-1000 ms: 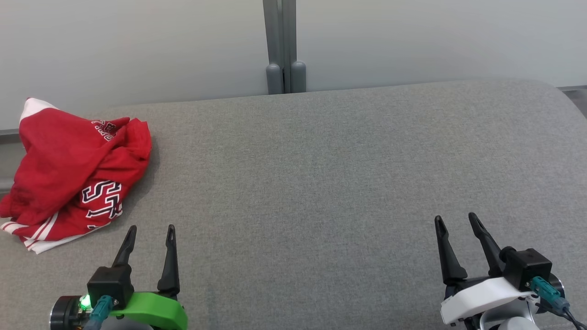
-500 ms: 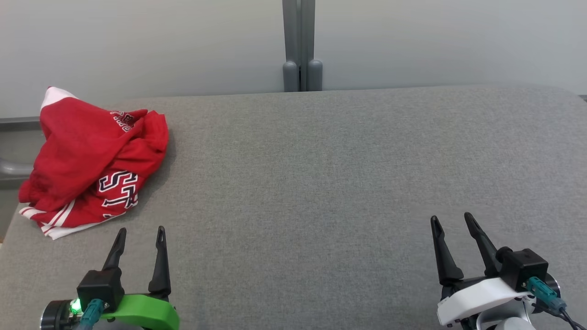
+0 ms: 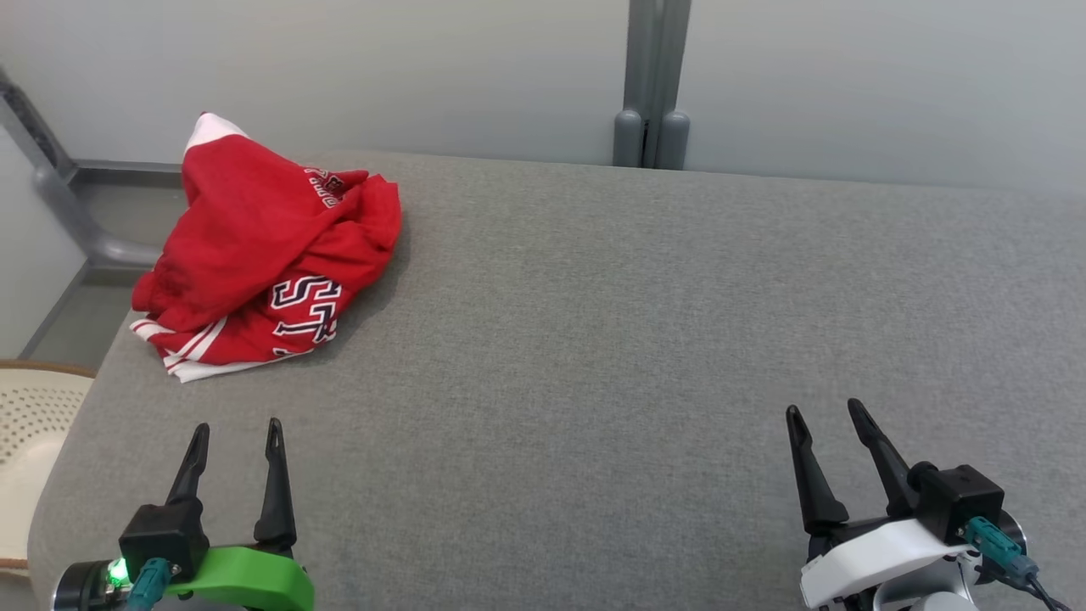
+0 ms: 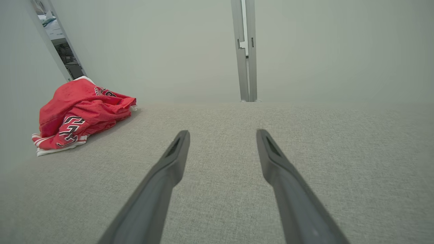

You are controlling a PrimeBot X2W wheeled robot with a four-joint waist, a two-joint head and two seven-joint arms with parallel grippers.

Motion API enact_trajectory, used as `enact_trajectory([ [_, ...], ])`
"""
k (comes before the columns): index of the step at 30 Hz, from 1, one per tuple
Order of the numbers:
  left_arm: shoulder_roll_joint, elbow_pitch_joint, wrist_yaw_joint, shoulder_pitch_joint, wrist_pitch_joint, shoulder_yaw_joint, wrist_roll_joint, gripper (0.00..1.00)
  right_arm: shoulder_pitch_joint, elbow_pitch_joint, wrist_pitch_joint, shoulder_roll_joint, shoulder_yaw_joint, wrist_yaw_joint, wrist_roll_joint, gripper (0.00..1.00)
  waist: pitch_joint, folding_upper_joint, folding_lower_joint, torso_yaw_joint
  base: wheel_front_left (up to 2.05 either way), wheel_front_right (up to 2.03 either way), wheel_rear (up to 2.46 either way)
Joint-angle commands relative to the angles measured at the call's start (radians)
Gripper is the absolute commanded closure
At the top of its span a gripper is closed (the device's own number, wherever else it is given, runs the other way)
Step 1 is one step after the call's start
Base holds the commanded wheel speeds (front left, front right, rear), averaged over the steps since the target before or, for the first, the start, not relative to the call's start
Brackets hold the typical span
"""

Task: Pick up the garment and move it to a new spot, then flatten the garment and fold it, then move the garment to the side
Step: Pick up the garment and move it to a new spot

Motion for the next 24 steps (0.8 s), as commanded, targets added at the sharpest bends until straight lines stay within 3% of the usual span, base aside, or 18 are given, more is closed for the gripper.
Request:
enact_trajectory([
  [1,0.006,0.002,0.003,0.008,-0.005,0.003,-0.006,0.00,0.004,-0.001,-0.003,-0.002,-0.001,0.000,0.006,0.00,0.008,0.0000,0.0000,0.057,0.00,0.00,0.00],
  [13,0.021,0.018,0.014,0.016,-0.024,0.019,-0.024,0.00,-0.001,0.008,-0.003,0.000,0.008,0.000,0.004,0.00,0.007,0.0000,0.0000,0.205,0.00,0.00,0.00],
  [24,0.028,0.030,0.020,0.026,-0.034,0.021,-0.039,0.00,-0.002,0.018,-0.003,-0.001,0.015,0.000,0.005,0.00,0.002,0.0000,0.0000,0.272,0.00,0.00,0.00],
])
